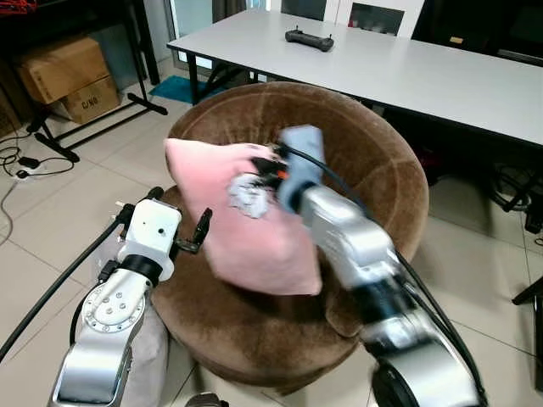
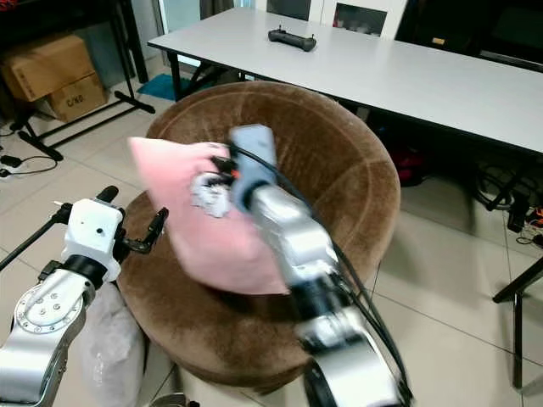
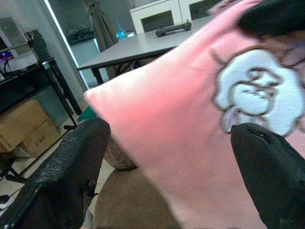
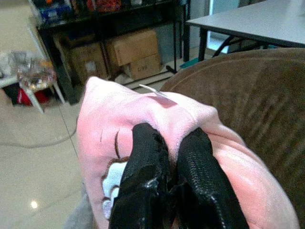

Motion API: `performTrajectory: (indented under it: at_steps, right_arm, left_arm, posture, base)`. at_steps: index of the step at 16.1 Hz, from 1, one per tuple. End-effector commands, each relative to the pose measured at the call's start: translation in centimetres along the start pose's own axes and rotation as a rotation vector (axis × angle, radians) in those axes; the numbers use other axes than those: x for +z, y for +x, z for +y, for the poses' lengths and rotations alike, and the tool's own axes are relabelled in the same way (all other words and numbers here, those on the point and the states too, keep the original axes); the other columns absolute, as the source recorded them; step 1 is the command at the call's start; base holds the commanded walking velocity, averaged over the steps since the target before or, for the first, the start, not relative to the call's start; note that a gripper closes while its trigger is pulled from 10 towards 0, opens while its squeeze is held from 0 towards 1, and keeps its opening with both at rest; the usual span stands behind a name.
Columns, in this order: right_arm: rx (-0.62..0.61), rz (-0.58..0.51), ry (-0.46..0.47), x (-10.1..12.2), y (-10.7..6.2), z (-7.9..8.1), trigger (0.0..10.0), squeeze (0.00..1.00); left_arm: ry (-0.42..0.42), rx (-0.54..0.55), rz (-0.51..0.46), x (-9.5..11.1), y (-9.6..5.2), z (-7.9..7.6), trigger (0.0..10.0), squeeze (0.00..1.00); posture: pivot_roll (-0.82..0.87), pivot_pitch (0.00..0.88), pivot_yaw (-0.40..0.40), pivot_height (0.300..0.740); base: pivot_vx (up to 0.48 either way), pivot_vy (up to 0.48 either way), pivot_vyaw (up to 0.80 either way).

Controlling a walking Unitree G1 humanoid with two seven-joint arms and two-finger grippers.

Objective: Move the pillow to the sofa from floor

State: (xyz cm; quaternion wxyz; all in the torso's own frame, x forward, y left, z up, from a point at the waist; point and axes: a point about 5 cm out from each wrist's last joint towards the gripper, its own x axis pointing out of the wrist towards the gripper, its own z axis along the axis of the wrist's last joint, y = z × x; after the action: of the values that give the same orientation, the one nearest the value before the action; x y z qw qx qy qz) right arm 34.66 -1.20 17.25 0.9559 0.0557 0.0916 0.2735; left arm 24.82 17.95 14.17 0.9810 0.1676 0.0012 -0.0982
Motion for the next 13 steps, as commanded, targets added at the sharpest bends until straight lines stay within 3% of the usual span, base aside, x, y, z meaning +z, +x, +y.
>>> performTrajectory:
  at_steps: [1,3,6,10,13]
  right_arm:
    - [-0.079,-0.015,0.004,0.9,0.8,0.0,10.0,0.0]
    - [-0.186,0.035,0.115,0.5,1.7,-0.8,10.0,0.0]
    - [-0.428,0.108,0.312,-1.0,1.6,-4.6,10.0,0.0]
    - [-0.761,0.107,0.448,-1.8,-1.1,-11.6,10.0,0.0]
    - [-0.933,0.068,0.528,-2.1,-3.5,-15.4,10.0,0.0]
  left_arm:
    - [0.013,-0.001,-0.008,0.4,-0.1,0.1,10.0,0.0]
    - [0.017,-0.008,-0.008,0.4,-0.1,0.0,10.0,0.0]
    - [0.001,-0.078,0.026,-0.1,-0.5,-0.4,10.0,0.0]
    - [-0.032,-0.217,0.067,-0.5,-1.1,-0.9,10.0,0.0]
    - [-0.047,-0.296,0.079,-0.6,-1.4,-1.1,10.0,0.0]
  posture:
    - [0.09,0.0,-0.054,0.74]
    - [0.1,0.0,-0.058,0.74]
    - [0.11,0.0,-0.066,0.74]
    - [0.11,0.0,-0.063,0.74]
    - [0.1,0.0,-0.06,0.74]
  base:
    - [0.0,0.0,0.0]
    - [0.0,0.0,0.0]
    - [0.0,0.0,0.0]
    - [0.0,0.0,0.0]
    - [0.0,0.0,0.0]
